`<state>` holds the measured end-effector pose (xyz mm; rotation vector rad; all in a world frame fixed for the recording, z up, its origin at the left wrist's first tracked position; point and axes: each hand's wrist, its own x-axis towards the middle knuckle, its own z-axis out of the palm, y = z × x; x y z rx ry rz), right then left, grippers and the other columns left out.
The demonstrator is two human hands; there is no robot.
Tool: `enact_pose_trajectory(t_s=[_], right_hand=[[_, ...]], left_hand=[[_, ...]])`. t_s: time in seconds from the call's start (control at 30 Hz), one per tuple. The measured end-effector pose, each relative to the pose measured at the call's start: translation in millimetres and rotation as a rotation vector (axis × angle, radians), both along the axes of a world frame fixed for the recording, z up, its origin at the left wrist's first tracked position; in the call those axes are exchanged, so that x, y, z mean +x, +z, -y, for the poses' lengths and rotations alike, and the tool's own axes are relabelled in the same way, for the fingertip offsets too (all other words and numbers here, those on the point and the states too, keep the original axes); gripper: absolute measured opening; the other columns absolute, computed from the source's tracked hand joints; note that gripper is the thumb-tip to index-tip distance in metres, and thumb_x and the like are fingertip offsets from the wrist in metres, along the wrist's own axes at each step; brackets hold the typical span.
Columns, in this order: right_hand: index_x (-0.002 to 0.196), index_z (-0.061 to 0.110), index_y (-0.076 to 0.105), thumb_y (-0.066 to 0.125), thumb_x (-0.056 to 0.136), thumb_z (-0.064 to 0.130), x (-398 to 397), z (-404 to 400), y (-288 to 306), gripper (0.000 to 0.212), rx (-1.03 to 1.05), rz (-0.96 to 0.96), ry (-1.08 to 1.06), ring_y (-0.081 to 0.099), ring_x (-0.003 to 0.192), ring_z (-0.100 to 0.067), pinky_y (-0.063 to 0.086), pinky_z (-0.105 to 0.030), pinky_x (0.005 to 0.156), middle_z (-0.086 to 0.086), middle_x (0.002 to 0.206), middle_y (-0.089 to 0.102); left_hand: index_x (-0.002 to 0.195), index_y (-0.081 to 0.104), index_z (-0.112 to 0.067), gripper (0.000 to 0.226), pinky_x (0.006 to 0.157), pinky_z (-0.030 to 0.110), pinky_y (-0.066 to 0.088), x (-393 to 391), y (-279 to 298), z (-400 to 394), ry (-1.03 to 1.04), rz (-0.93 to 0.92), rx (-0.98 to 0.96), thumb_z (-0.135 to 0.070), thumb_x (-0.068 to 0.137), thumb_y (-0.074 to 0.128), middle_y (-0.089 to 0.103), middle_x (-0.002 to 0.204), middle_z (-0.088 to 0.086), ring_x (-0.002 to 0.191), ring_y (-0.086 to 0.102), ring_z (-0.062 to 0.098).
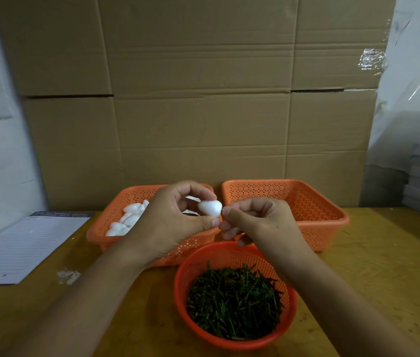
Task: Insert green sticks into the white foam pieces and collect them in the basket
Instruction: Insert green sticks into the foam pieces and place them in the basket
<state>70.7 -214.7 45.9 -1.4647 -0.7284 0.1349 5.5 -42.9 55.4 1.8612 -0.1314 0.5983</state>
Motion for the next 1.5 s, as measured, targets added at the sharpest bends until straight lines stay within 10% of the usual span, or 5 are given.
enact_pose_trajectory(t_s=[0.8, 1.5], right_hand=[[0.088, 0.003, 0.072, 0.069, 0.092, 0.014, 1.4, -6.3, -6.0, 0.013, -0.085, 0.024, 0.037, 0.069, 0.065, -0.015, 0.051, -0.021, 0.053, -0.008, 0.075, 0.076], [0.094, 0.008, 0.073, 0.062, 0.097, 0.022, 2.7, -2.3, -4.5, 0.018, -0.055, -0.072, 0.168, 0.072, 0.074, -0.016, 0.051, -0.021, 0.056, -0.009, 0.087, 0.077]], left_hand=[[0.104, 0.069, -0.006, 0.033, 0.073, 0.018, 0.055, 1.8, 0.4, 7.3, -0.062, 0.039, -0.218, -0.011, 0.074, 0.082, 0.077, 0.094, 0.002, 0.087, 0.074, 0.013], [0.101, 0.075, -0.018, 0.027, 0.083, 0.027, 0.057, -1.4, 3.1, 0.4, -0.213, -0.026, -0.419, -0.013, 0.075, 0.08, 0.073, 0.113, 0.017, 0.102, 0.071, 0.025]])
